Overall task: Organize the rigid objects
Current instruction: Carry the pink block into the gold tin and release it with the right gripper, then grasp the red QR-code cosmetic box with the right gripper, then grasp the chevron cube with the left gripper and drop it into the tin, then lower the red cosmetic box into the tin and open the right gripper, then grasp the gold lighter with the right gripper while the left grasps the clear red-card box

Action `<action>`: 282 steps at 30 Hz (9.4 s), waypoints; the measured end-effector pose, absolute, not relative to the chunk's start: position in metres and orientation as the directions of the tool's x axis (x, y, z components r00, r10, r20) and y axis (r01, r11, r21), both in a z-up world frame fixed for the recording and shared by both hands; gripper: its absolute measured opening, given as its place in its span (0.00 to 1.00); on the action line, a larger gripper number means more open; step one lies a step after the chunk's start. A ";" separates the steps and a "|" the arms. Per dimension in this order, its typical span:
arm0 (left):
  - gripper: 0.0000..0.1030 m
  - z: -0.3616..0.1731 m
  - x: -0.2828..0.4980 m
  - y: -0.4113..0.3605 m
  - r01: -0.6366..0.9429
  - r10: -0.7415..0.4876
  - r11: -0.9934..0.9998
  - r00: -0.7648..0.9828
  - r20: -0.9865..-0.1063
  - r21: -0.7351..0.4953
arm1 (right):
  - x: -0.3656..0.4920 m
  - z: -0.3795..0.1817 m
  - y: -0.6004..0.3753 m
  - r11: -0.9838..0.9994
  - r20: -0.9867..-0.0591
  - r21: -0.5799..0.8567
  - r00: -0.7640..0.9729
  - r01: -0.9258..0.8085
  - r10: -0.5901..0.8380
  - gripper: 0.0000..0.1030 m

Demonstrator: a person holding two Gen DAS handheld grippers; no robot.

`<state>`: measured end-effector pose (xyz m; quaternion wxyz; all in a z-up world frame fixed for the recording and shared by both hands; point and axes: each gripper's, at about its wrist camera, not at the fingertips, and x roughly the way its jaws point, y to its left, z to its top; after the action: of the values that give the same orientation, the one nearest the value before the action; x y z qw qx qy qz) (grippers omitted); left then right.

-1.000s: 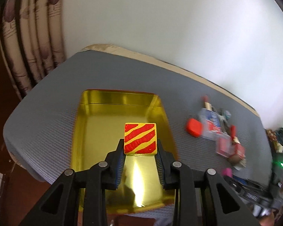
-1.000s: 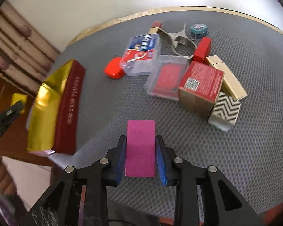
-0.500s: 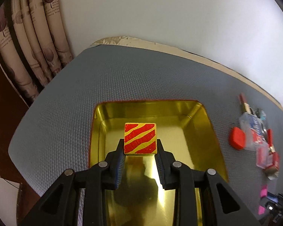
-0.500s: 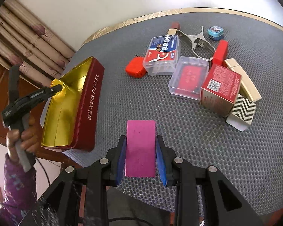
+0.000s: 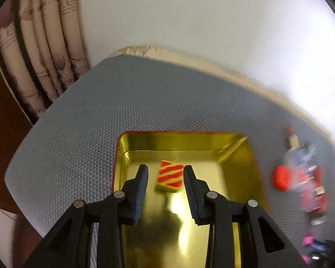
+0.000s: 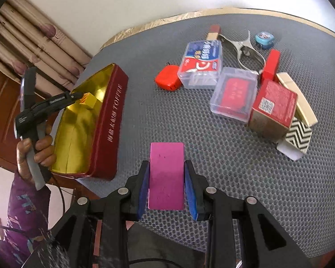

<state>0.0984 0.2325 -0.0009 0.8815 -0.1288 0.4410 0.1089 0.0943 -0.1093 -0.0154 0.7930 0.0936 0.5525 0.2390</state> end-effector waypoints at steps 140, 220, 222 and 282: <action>0.29 0.023 0.060 -0.055 0.215 -0.253 0.963 0.514 -0.820 -0.162 | 0.039 -0.002 -0.353 0.842 -0.623 0.443 0.568 -0.309 0.537 0.46; 0.49 -0.015 -0.042 0.185 -0.352 0.054 0.917 0.576 -0.815 -0.188 | 0.195 0.001 0.114 0.708 -0.793 0.167 0.333 -0.686 0.510 0.71; 0.51 -0.013 -0.043 0.183 -0.344 0.060 0.921 0.587 -0.807 -0.181 | 0.193 0.008 0.103 0.682 -0.767 0.208 0.316 -0.701 0.558 0.71; 0.55 -0.057 0.152 -0.076 0.356 -0.236 0.928 0.334 -0.913 -0.109 | 0.142 -0.051 -0.331 0.951 -0.778 0.156 0.559 -0.268 0.286 0.26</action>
<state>0.1516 -0.0764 -0.0567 0.8148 0.0550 0.5479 -0.1815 0.1418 -0.3309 -0.0505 0.8829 0.0097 0.4426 0.1569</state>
